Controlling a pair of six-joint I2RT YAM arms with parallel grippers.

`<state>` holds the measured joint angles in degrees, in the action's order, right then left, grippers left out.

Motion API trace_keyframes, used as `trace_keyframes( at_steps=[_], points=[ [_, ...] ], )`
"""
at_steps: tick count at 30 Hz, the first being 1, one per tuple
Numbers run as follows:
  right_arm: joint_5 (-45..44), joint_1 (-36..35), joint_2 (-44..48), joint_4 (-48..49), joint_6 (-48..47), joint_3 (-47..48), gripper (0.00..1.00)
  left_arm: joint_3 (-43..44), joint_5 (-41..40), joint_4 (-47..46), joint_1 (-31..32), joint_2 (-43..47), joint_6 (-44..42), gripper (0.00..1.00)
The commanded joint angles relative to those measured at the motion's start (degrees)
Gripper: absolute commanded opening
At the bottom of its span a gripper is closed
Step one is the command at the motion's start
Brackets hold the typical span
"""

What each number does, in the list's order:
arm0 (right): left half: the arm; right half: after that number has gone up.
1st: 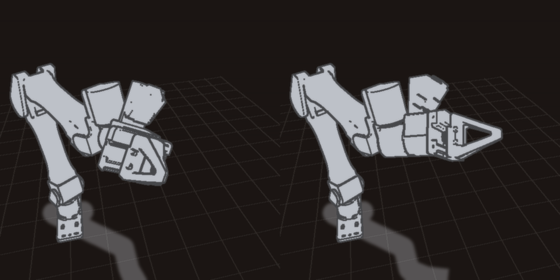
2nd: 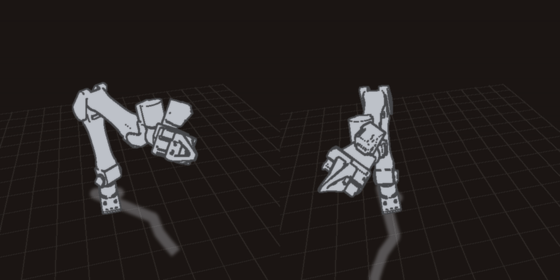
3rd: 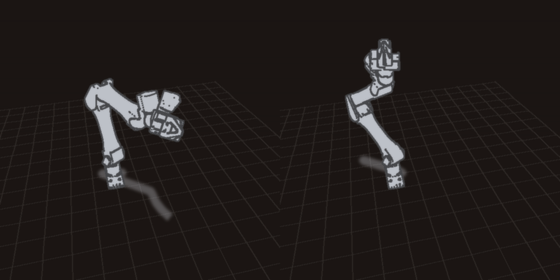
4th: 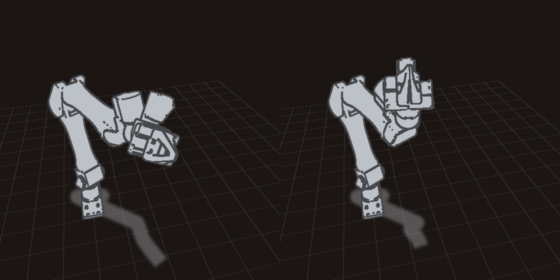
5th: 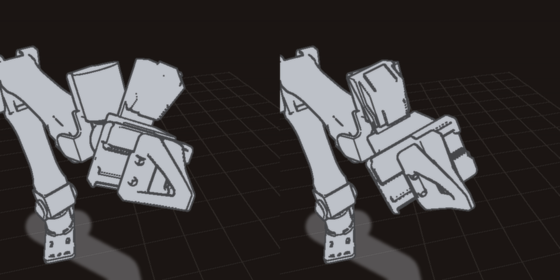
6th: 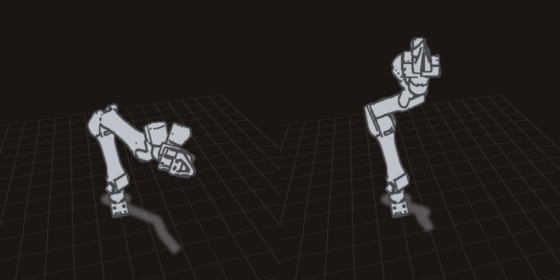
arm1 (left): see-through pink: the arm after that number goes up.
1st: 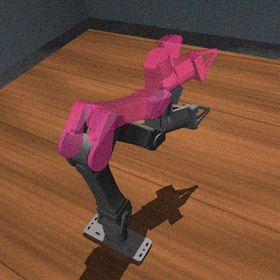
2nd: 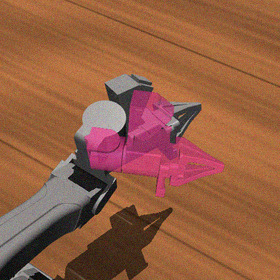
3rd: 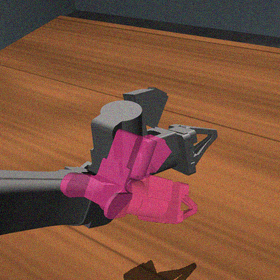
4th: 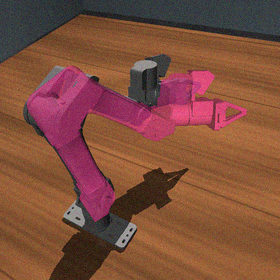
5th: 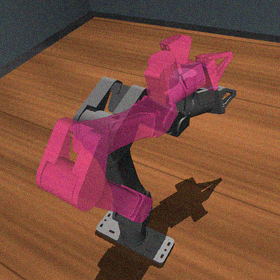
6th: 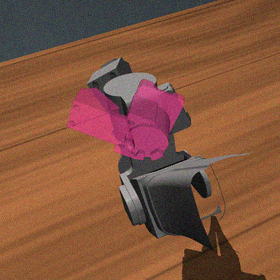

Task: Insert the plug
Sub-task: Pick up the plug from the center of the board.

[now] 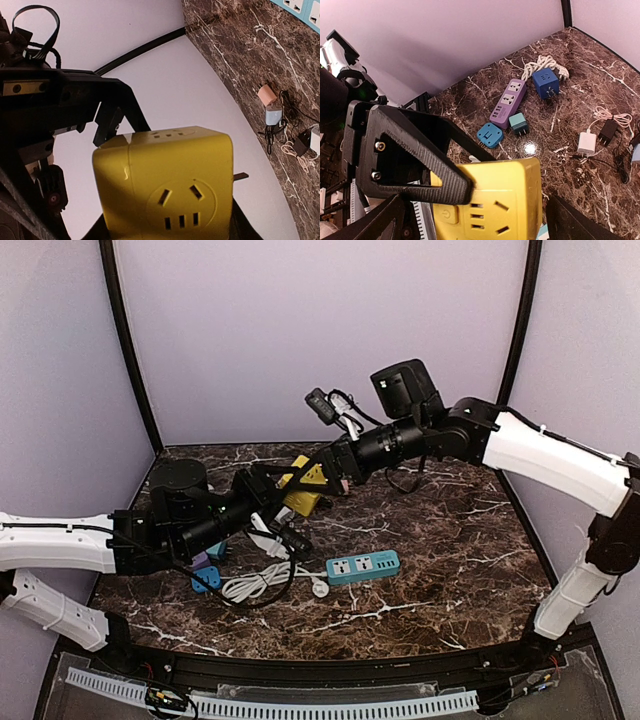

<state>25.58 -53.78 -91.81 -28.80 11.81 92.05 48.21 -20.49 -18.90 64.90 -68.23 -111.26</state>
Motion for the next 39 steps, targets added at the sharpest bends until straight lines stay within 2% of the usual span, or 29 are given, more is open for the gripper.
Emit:
trace_keyframes(
  at_steps=[1, 3, 7, 15, 19, 23, 28, 35, 39],
  points=[
    [-4.01, -2.04, -2.27, -4.80, -3.96, 3.72, 0.99, -0.49, -1.80, -7.54, 0.61, 1.43, -1.83, 0.01],
    [-4.03, -2.21, -3.01, -5.74, -4.31, 3.83, 0.97, -0.82, -1.87, -7.06, 0.66, 1.77, -1.44, 0.01],
    [-4.18, -2.45, -4.46, -6.02, -4.84, 5.33, 0.80, -1.28, -1.88, -6.45, 0.66, 2.18, -0.53, 0.01],
    [-5.55, -2.51, -6.30, -7.43, -7.85, 6.64, 0.83, -0.84, -3.38, -5.23, 0.67, 2.95, 3.41, 0.01],
    [-1.57, -2.65, -4.47, -6.43, -12.83, 3.85, 0.92, 1.16, -4.76, -1.54, 0.71, 3.45, 7.44, 0.01],
    [-3.56, -2.69, -0.69, -0.95, -13.60, 0.14, 0.96, 2.23, -4.97, 1.04, 0.66, 3.92, 9.45, 0.01],
    [-5.20, -2.70, -0.82, 1.41, -12.76, 0.93, 0.87, 0.88, -3.81, 0.38, 0.66, 4.50, 8.03, 0.01],
    [-7.62, -2.70, -2.24, 2.78, -12.18, 1.89, 0.85, 0.47, -3.63, 0.39, 0.67, 4.55, 7.80, 0.01],
    [-7.34, -2.71, -3.53, 2.52, -12.53, 3.22, 0.74, 0.33, -3.34, 0.23, 0.67, 4.68, 7.73, 0.01]
  ],
)
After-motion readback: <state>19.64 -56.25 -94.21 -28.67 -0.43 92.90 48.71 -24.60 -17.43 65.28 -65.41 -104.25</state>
